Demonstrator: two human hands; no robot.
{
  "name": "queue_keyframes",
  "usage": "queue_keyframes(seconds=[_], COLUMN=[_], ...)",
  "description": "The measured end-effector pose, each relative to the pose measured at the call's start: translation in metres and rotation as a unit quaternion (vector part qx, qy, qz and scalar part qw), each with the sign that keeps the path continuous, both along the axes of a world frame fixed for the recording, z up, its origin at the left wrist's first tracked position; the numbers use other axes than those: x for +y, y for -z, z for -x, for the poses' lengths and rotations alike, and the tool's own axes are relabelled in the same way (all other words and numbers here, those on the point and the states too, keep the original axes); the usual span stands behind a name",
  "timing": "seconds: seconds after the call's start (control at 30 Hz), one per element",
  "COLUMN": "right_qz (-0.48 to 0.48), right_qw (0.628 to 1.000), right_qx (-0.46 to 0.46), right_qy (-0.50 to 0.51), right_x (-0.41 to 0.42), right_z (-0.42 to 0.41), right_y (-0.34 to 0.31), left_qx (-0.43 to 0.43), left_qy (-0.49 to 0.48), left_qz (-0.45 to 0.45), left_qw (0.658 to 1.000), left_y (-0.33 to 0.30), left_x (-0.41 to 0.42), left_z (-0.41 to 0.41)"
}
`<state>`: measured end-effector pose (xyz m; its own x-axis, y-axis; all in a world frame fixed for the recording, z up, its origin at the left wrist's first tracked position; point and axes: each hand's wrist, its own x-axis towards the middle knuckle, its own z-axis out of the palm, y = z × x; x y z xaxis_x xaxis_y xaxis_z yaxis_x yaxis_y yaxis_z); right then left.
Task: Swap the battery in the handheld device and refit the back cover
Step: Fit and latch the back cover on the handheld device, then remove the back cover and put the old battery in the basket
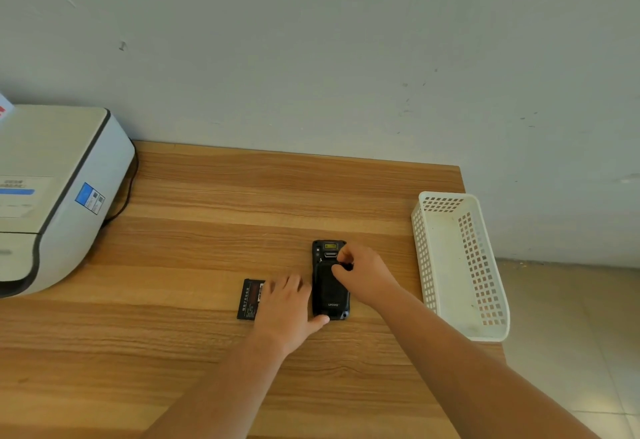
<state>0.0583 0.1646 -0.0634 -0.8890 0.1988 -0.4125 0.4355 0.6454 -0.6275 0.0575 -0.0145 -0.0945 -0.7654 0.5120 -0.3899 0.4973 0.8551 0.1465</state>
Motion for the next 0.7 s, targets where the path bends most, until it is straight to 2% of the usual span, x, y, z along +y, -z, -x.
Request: queue_keyframes(seconds=[0.1, 0.27, 0.47, 0.7], right_qz=[-0.025, -0.085, -0.207, -0.224], right_qw=[0.999, 0.995, 0.975, 0.973], right_qx=[-0.017, -0.049, -0.073, -0.042], right_qy=[-0.014, 0.019, 0.014, 0.020], right_x=[-0.002, -0.028, -0.056, -0.067], right_z=[-0.002, -0.005, -0.012, -0.014], right_y=[0.004, 0.006, 0.007, 0.006], left_qx=[0.004, 0.015, 0.035, 0.036], left_qy=[0.000, 0.023, 0.007, -0.004], left_qz=[-0.007, 0.002, -0.006, -0.011], left_qw=[1.000, 1.000, 0.999, 0.999], left_y=[0.000, -0.006, -0.018, -0.026], left_x=[-0.001, -0.010, -0.027, -0.044], left_z=[-0.004, -0.006, -0.003, 0.000])
